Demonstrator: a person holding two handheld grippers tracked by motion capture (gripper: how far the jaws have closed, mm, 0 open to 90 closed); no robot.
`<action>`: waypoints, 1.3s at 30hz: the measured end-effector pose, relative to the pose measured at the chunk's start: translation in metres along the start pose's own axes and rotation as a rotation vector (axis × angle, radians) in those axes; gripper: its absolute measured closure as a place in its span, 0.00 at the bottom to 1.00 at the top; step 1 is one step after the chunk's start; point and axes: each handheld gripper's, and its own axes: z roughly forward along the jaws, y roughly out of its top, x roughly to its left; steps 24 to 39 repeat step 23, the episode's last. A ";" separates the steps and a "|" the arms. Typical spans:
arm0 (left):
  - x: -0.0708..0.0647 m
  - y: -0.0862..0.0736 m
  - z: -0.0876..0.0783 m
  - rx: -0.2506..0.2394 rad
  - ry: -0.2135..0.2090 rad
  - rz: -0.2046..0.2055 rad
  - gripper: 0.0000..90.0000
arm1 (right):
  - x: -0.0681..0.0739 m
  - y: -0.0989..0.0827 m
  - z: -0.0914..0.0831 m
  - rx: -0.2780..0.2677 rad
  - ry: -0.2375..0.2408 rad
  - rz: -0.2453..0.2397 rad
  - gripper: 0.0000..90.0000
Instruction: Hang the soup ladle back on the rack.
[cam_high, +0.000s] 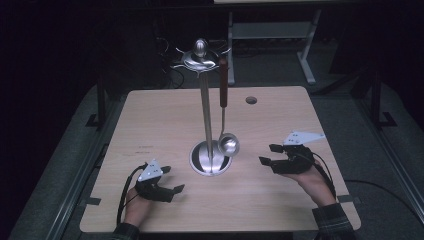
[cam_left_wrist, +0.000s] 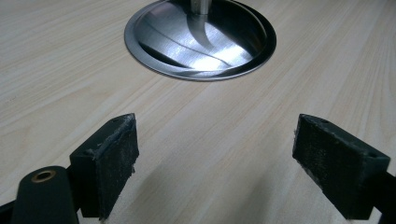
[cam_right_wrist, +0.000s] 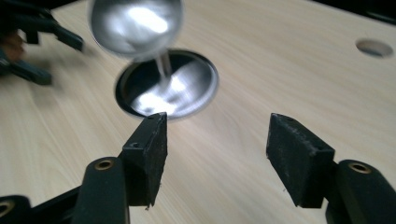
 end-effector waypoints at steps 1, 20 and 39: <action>0.000 0.000 0.000 0.002 0.000 0.002 0.16 | -0.001 -0.005 0.000 0.007 -0.006 0.008 0.41; 0.000 0.000 0.000 0.003 -0.001 -0.001 0.16 | -0.009 -0.062 0.009 0.150 -0.108 0.081 0.30; 0.000 0.000 0.000 0.004 -0.001 -0.001 0.16 | -0.009 -0.063 0.010 0.149 -0.122 0.067 0.29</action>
